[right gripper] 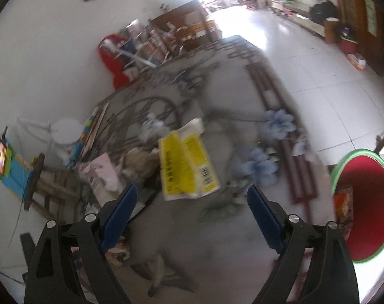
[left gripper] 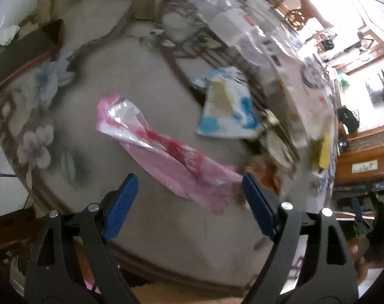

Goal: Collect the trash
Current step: 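Grasp the pink plastic bag with the left tool while the right tool grasps crumpled paper, then lift the pink bag and crumpled paper and carry them toward the red bucket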

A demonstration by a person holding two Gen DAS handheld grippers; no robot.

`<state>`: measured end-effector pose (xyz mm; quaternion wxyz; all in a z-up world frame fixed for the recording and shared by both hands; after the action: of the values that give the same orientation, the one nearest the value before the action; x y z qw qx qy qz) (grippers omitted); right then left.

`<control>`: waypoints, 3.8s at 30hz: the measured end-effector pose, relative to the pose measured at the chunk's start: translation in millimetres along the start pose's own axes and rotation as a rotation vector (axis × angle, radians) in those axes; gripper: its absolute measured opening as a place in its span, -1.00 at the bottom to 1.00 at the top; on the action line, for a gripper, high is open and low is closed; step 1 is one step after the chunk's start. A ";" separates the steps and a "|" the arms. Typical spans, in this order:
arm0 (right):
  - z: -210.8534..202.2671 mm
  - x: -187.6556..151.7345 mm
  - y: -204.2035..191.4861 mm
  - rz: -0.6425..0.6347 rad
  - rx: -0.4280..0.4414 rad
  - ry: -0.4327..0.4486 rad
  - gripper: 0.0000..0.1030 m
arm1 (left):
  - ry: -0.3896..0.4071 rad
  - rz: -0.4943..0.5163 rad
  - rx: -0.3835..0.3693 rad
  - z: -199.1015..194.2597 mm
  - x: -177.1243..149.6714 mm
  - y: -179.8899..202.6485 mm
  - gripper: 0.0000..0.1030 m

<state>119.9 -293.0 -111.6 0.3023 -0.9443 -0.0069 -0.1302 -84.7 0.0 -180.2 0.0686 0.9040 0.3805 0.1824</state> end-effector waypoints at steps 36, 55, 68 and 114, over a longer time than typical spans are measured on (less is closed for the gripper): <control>124.4 -145.1 -112.0 0.018 -0.034 -0.331 -0.38 | -0.017 0.512 -0.060 34.0 91.6 -23.6 0.44; 42.2 -93.8 -150.4 -0.096 0.029 0.042 -0.54 | 0.183 0.627 -0.180 -19.3 109.9 23.5 -0.58; 32.8 -93.0 -123.7 0.008 0.028 0.040 -0.52 | 0.226 0.770 -0.211 -34.9 93.5 65.5 -0.58; -59.6 2.5 19.0 0.062 -0.009 0.227 -0.49 | 0.216 0.807 -0.190 -28.9 40.6 223.9 -0.56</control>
<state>109.6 -342.9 -75.1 0.3008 -0.9245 0.0574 -0.2268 78.8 -128.4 -83.4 0.0344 0.9458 -0.0171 0.3224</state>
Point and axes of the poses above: each gripper's, at about its wrist camera, not at the fingertips, and z roughly the way its jaws point, y to its right, x to its top, the point moved 4 cm from there along z, roughly the way its jaws point, and after that the axes turned 14 degrees about z, right-handed, at the moved point
